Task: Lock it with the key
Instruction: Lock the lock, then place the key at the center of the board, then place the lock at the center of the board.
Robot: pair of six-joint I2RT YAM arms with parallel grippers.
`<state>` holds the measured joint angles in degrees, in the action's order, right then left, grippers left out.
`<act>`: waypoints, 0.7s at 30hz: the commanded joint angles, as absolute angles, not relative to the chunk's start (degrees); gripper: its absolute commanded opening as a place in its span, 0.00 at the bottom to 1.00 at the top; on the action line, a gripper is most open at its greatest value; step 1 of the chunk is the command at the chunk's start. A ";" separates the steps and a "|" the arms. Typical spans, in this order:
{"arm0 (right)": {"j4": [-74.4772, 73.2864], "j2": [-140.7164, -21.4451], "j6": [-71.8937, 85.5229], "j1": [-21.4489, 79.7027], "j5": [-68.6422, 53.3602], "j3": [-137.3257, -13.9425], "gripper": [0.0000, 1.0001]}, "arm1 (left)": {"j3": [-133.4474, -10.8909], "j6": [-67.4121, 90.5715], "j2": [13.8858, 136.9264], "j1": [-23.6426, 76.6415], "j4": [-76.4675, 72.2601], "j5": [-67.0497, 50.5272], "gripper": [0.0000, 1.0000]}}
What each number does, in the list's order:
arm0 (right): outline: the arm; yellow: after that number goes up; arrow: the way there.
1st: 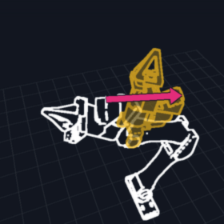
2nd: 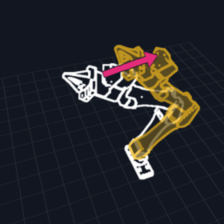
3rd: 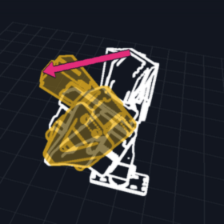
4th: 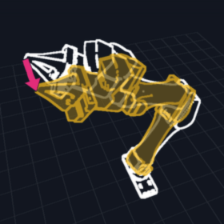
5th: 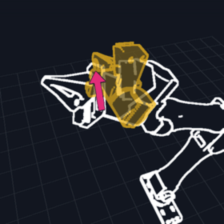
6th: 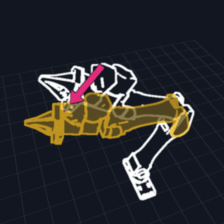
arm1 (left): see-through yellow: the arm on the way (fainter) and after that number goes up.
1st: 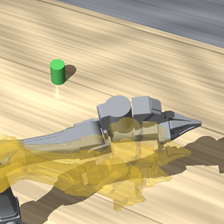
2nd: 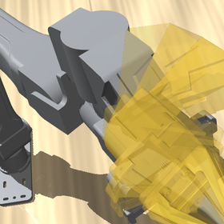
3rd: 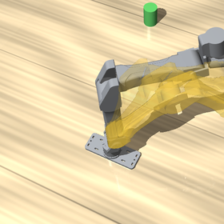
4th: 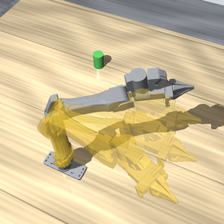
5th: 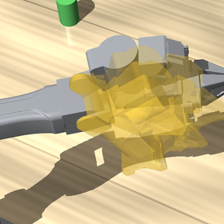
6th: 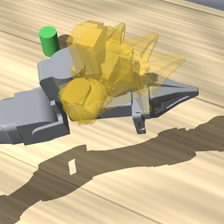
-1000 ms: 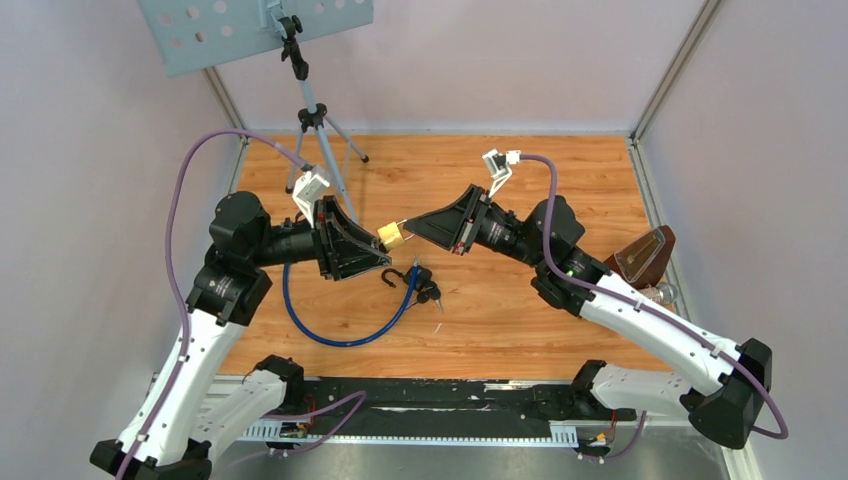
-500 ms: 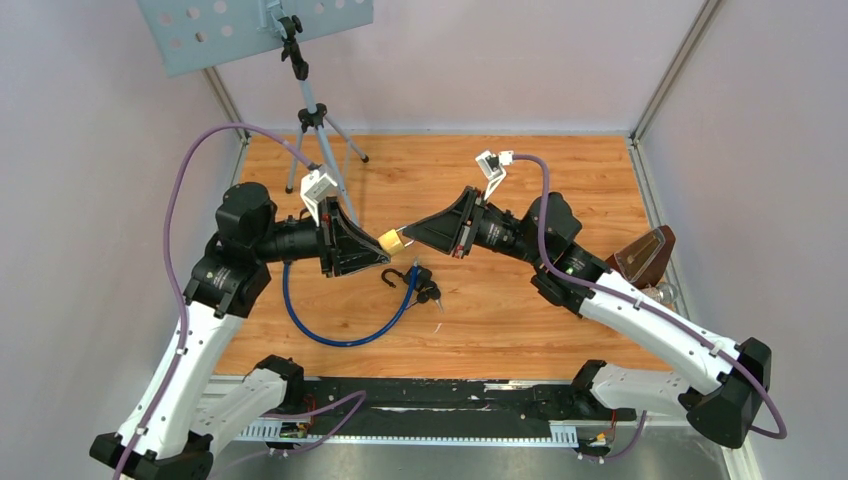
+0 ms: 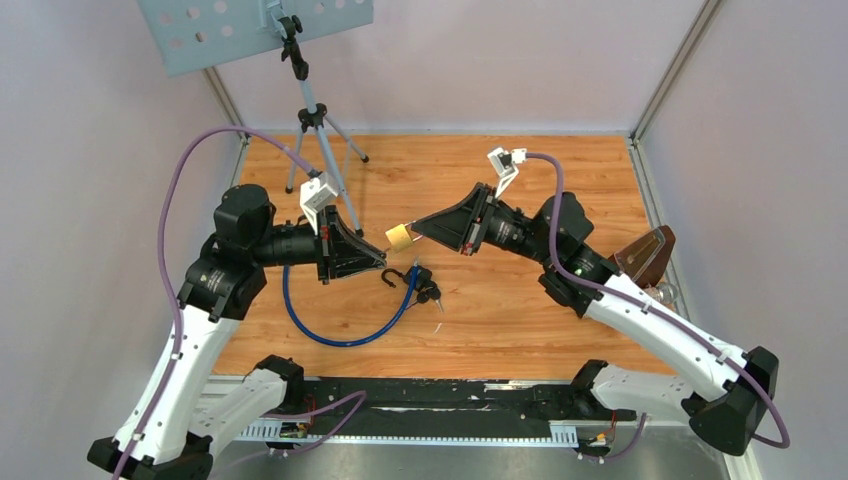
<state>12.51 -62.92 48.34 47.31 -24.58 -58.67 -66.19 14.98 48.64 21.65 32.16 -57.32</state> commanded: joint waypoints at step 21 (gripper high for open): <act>3.58 -65.77 43.85 18.84 -12.92 -49.87 0.00 | -64.74 27.37 77.86 28.99 2.58 -30.14 0.00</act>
<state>3.92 -60.69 44.49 24.99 -13.69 -52.05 -60.03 26.33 67.81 25.69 8.56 -44.21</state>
